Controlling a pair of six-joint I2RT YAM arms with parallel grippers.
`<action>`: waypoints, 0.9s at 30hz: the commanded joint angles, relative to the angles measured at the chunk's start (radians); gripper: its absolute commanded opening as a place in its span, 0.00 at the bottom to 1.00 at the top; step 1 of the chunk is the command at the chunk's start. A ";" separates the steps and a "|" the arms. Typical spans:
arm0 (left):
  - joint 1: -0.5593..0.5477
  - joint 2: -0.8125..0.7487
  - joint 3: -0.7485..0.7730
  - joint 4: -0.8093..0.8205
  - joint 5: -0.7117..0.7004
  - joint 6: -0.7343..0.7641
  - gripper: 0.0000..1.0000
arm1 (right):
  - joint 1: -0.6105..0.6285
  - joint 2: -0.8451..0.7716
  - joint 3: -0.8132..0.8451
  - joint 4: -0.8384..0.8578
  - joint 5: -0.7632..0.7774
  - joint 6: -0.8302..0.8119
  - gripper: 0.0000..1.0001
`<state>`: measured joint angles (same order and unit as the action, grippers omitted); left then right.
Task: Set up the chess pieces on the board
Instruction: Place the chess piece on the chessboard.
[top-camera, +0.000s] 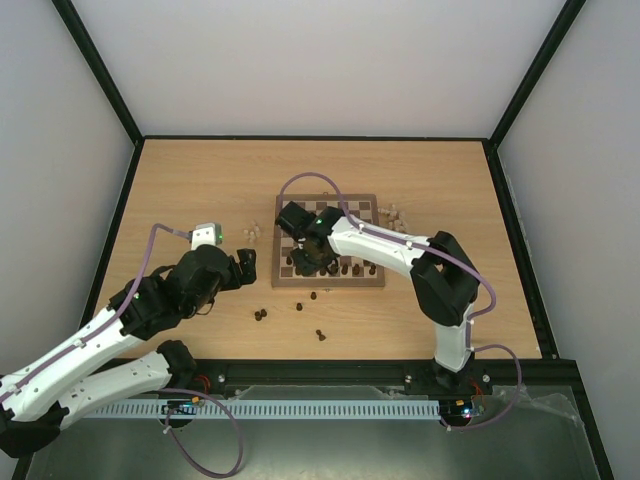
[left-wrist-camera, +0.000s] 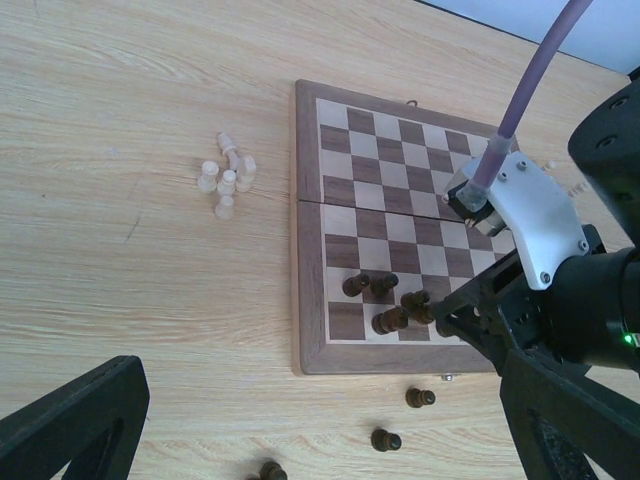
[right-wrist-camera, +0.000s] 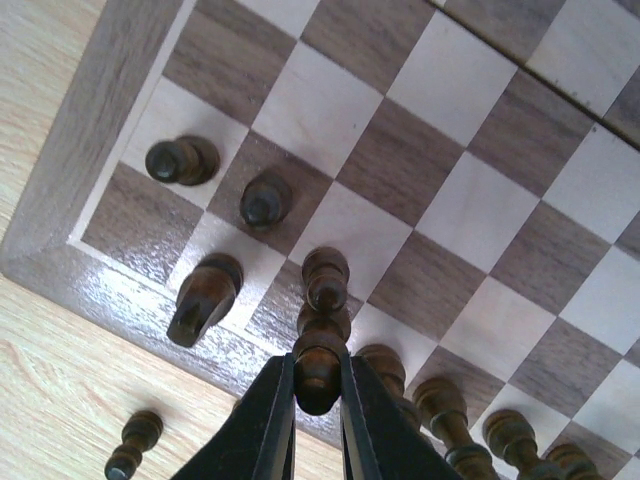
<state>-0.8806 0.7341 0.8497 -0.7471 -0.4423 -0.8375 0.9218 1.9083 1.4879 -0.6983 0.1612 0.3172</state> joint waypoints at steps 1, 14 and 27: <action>0.008 0.006 -0.007 0.007 -0.022 0.011 0.99 | -0.011 0.029 0.037 -0.007 -0.012 -0.016 0.11; 0.014 0.016 -0.020 0.024 -0.010 0.016 0.99 | -0.011 -0.001 -0.020 -0.009 -0.064 -0.002 0.10; 0.017 0.023 -0.023 0.029 -0.004 0.015 0.99 | -0.010 0.001 -0.040 0.000 -0.072 -0.004 0.13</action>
<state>-0.8692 0.7570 0.8364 -0.7235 -0.4423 -0.8303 0.9127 1.9167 1.4693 -0.6712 0.0975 0.3168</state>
